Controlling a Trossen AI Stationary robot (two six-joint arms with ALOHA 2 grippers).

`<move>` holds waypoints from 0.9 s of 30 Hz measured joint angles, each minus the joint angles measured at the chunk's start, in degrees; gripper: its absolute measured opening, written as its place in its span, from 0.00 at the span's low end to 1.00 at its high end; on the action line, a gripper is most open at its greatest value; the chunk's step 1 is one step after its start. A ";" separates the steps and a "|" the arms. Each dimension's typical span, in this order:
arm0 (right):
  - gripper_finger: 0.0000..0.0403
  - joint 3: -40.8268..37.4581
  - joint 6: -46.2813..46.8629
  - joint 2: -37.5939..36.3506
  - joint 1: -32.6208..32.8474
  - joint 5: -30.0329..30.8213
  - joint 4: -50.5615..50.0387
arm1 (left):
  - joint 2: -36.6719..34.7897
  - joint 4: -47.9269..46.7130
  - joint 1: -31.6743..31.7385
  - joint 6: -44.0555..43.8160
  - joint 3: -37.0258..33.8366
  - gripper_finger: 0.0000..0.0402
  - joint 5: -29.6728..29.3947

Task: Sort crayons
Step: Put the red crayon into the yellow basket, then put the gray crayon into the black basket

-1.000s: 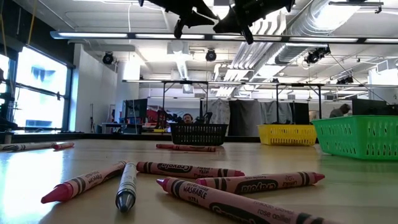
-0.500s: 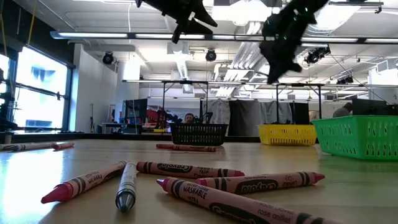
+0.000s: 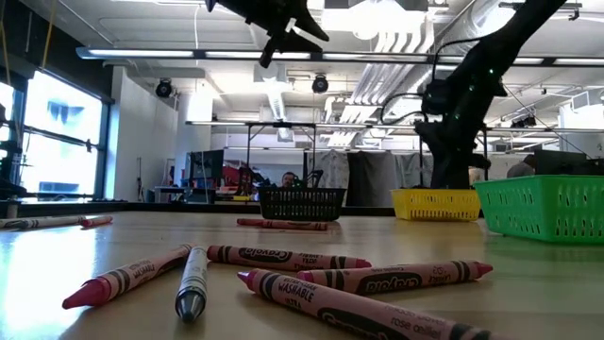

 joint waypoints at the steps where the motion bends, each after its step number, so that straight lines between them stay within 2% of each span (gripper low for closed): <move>1: 0.02 -0.86 0.09 0.00 -0.01 0.17 0.48 | 0.00 -0.14 0.18 -0.20 0.00 0.24 -0.02; 4: 0.05 -2.36 0.47 -0.01 0.07 0.09 1.76 | 0.00 -1.43 0.82 -0.16 0.00 0.24 -0.01; 9: 0.22 -1.40 -0.09 -0.56 0.36 0.13 1.51 | 0.00 -4.45 2.10 -0.82 0.00 0.24 -0.01; 13: 0.28 1.48 -2.38 -0.68 0.40 0.13 0.72 | -0.02 -11.47 2.64 -0.76 0.00 0.24 -0.03; 16: 0.29 4.77 -3.55 -0.68 0.42 0.07 -0.67 | -0.16 -24.07 2.58 -1.08 0.00 0.24 0.93; 18: 0.29 7.08 -4.22 -0.68 0.43 -0.26 -2.44 | -0.52 -36.73 1.81 -1.67 0.00 0.24 1.36; 22: 0.29 11.05 -6.02 -0.68 1.41 -0.38 -4.23 | -0.50 -60.49 -2.09 -4.00 -0.22 0.24 -2.87; 24: 0.29 12.23 -6.88 -0.68 2.55 -0.42 -4.44 | -0.52 -67.10 -4.45 -5.45 -1.07 0.24 -4.15; 27: 0.29 13.53 -7.51 -0.68 4.51 -0.59 -4.01 | -0.66 -74.01 -7.71 -9.56 -3.76 0.24 -2.84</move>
